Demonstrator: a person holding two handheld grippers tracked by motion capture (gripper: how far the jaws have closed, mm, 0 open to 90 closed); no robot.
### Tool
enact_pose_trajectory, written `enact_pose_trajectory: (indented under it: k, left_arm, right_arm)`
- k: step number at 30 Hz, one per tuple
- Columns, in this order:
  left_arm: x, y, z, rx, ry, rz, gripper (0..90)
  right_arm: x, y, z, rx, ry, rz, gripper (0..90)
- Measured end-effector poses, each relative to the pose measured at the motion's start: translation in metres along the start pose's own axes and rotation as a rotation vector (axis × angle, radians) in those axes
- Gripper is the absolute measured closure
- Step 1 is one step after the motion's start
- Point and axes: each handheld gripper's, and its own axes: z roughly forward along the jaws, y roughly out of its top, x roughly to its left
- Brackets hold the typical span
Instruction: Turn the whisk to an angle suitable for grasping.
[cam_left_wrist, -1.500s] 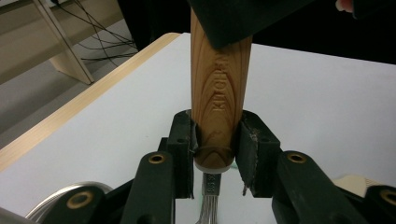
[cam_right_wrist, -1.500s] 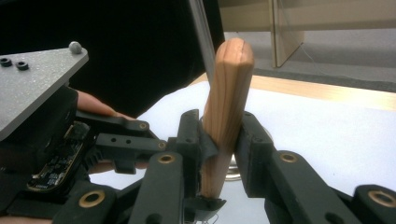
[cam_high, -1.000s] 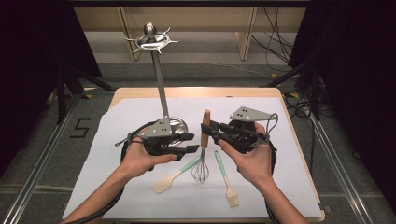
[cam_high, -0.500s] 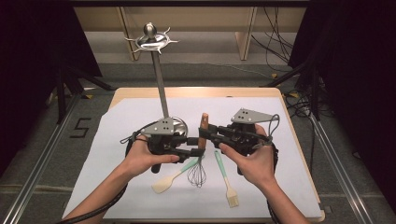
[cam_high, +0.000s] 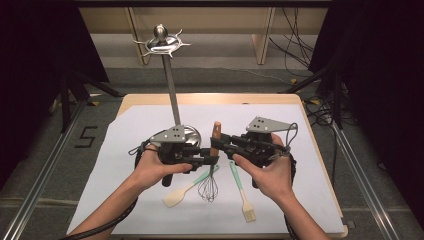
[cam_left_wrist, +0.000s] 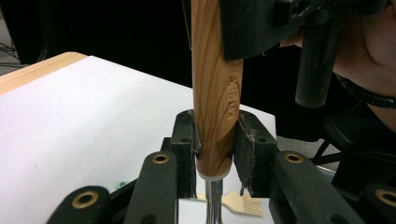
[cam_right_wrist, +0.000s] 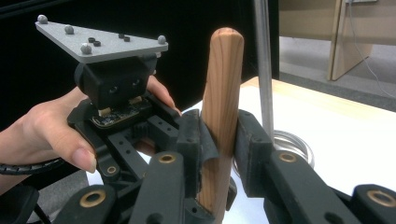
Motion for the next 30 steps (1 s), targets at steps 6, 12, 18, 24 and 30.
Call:
enact_pose_trajectory:
  k: [6, 12, 18, 24, 30]
  left_arm:
    - [-0.003, 0.003, -0.001, -0.004, 0.033, -0.011, 70.4]
    - [-0.007, 0.006, -0.004, -0.016, 0.142, -0.039, 70.5]
    - [-0.005, 0.009, -0.012, -0.037, 0.272, -0.045, 70.5]
    - [-0.003, 0.011, -0.020, -0.048, 0.332, -0.043, 70.5]
    - [-0.002, 0.014, -0.031, -0.059, 0.383, -0.026, 70.5]
  right_arm:
    - [0.002, 0.001, 0.001, -0.008, -0.001, -0.003, 74.1]
    - [0.003, 0.002, 0.002, -0.042, -0.038, -0.043, 66.9]
    - [0.002, 0.001, -0.004, -0.079, -0.089, -0.038, 56.8]
    - [-0.002, -0.005, -0.011, -0.051, -0.175, -0.071, 54.4]
    - [-0.007, -0.021, -0.020, 0.023, -0.272, -0.072, 53.1]
